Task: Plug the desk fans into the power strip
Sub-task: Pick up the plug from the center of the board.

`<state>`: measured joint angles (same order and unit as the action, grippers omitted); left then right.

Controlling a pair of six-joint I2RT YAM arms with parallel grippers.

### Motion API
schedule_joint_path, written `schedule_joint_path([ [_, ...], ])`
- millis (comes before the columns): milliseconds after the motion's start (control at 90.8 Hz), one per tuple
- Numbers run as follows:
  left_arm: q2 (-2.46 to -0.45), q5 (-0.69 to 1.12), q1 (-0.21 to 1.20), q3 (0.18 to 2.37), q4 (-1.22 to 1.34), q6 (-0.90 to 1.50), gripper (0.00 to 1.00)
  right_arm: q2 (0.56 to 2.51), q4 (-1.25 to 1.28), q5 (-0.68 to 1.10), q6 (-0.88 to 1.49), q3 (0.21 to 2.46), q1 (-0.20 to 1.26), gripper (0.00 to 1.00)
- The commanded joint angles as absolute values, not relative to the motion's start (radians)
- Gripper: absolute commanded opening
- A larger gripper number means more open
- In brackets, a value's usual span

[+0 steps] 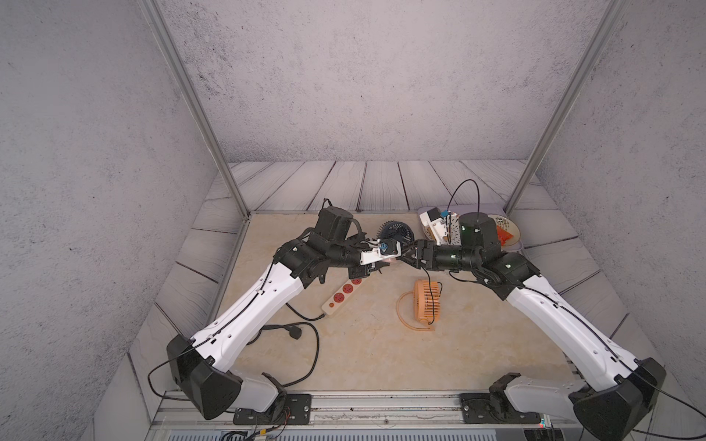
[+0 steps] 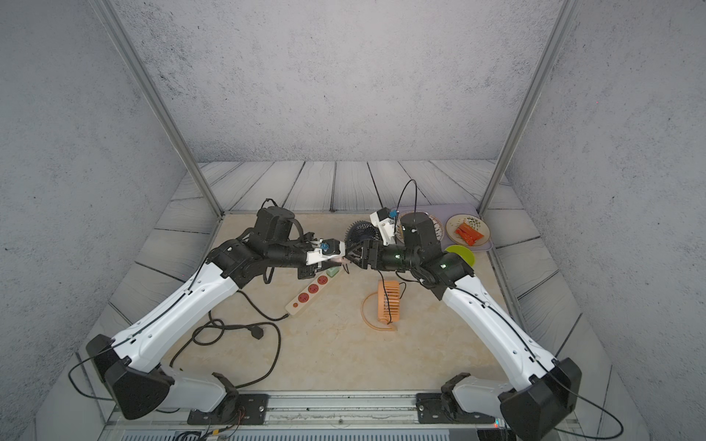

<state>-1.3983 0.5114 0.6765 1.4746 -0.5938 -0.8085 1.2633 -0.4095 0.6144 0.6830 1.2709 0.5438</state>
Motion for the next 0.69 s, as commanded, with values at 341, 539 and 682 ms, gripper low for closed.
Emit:
schedule_joint_path([
  [341, -1.388, 0.513, 0.684, 1.476, -0.581, -0.808, 0.07, 1.337, -0.389, 0.595, 0.714, 1.346, 0.621, 0.63],
  [539, -1.385, 0.510, 0.684, 1.472, -0.585, -0.810, 0.07, 1.344, -0.388, 0.584, 0.714, 1.337, 0.634, 0.57],
  [682, -1.385, 0.516, 0.684, 1.473, -0.593, -0.811, 0.07, 1.356, -0.374, 0.581, 0.722, 1.340, 0.634, 0.37],
])
